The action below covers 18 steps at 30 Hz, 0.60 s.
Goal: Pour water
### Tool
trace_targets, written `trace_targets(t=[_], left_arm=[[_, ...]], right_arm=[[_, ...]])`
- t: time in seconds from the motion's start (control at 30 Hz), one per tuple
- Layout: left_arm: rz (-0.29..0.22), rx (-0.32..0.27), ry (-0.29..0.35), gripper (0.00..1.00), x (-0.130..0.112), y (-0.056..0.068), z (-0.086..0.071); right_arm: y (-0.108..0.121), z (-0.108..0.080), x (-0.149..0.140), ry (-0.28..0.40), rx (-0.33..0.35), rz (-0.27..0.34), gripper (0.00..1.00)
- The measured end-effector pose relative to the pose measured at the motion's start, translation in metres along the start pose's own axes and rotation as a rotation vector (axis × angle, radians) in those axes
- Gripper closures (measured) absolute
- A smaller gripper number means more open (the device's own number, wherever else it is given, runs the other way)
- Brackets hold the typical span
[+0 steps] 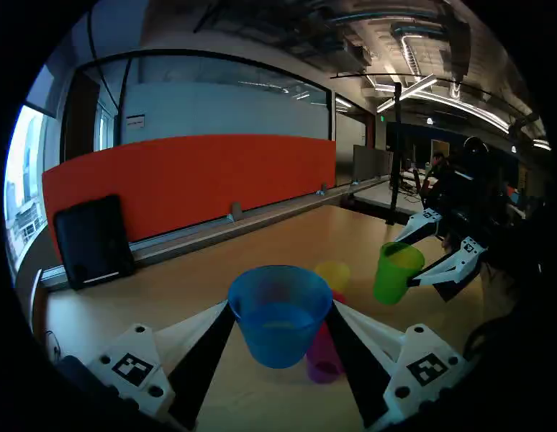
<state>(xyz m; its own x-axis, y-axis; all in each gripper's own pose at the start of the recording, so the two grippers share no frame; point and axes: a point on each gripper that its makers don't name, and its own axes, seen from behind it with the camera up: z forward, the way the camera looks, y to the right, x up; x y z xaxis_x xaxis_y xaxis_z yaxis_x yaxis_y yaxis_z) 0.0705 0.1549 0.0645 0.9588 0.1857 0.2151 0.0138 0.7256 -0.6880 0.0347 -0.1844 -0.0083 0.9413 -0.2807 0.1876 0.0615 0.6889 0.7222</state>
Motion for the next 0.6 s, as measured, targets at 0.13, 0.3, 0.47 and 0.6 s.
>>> trace_targets(t=[0.13,0.3,0.47,0.6], left_arm=[[-0.005,-0.001,0.033,0.14,0.01,0.005,-0.009],[-0.011,-0.003,0.074,0.14,0.021,0.011,-0.019],[-0.015,-0.005,0.116,0.14,0.032,0.017,-0.027],[-0.013,-0.005,0.146,0.14,0.039,0.024,-0.034]], right_arm=[[-0.002,-0.001,0.017,0.052,-0.005,0.001,0.07],[-0.001,0.0,0.034,0.109,-0.013,0.007,0.07],[0.0,0.001,0.048,0.147,-0.021,0.008,0.07],[-0.001,0.002,0.059,0.169,-0.022,0.006,0.07]])
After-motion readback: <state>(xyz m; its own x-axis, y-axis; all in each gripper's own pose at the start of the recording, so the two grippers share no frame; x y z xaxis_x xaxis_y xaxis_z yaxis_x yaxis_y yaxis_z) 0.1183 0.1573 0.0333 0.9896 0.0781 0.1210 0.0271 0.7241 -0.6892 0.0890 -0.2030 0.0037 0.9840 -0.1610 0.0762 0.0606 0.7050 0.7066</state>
